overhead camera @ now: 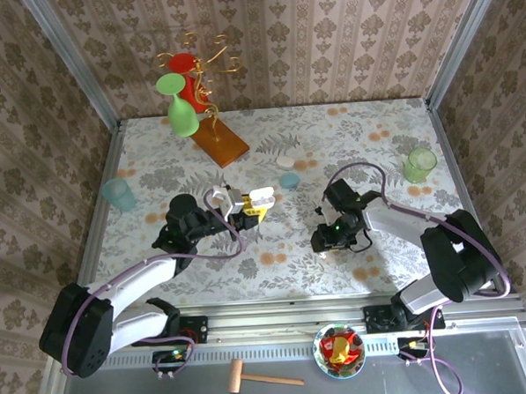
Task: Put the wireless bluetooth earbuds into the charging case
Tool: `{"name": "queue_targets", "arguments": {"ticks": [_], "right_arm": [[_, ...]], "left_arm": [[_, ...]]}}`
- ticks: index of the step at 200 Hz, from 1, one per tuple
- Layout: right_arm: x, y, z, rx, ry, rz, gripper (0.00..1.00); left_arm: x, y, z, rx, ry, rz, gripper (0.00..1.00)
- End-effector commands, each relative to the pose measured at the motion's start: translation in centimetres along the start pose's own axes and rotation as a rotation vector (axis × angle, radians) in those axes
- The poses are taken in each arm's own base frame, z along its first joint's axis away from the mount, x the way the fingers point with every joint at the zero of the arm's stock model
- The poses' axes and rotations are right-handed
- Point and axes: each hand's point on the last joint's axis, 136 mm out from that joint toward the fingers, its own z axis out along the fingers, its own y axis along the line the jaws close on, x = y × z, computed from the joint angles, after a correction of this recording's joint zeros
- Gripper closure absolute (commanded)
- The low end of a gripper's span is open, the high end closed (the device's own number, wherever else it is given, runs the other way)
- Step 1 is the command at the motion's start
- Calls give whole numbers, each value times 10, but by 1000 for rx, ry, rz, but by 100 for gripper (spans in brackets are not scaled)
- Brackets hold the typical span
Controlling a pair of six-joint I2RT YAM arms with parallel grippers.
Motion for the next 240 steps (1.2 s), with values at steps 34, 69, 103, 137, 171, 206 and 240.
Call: {"name": "queue_targets", "arguments": {"ticks": [34, 69, 103, 137, 171, 206, 240], "right_arm": [[-15, -14, -11, 148, 7, -22, 57], [-18, -8, 8, 98, 59, 8, 56], [2, 3, 17, 47, 99, 0, 56], [28, 6, 19, 40, 131, 23, 57], [48, 11, 11, 57, 151, 27, 57], [49, 7, 0, 101, 135, 18, 58], [40, 4, 2, 168, 158, -29, 59]], "left_arm": [[-5, -1, -5, -6, -22, 12, 95], [-6, -2, -6, -6, -26, 16, 95], [-4, -1, -6, -9, -20, 23, 95], [-5, -1, -8, -14, -24, 26, 95], [-7, -1, -10, -18, -25, 30, 95], [-7, 0, -12, -26, -21, 32, 94], [-8, -1, -11, -20, -21, 32, 94]]}}
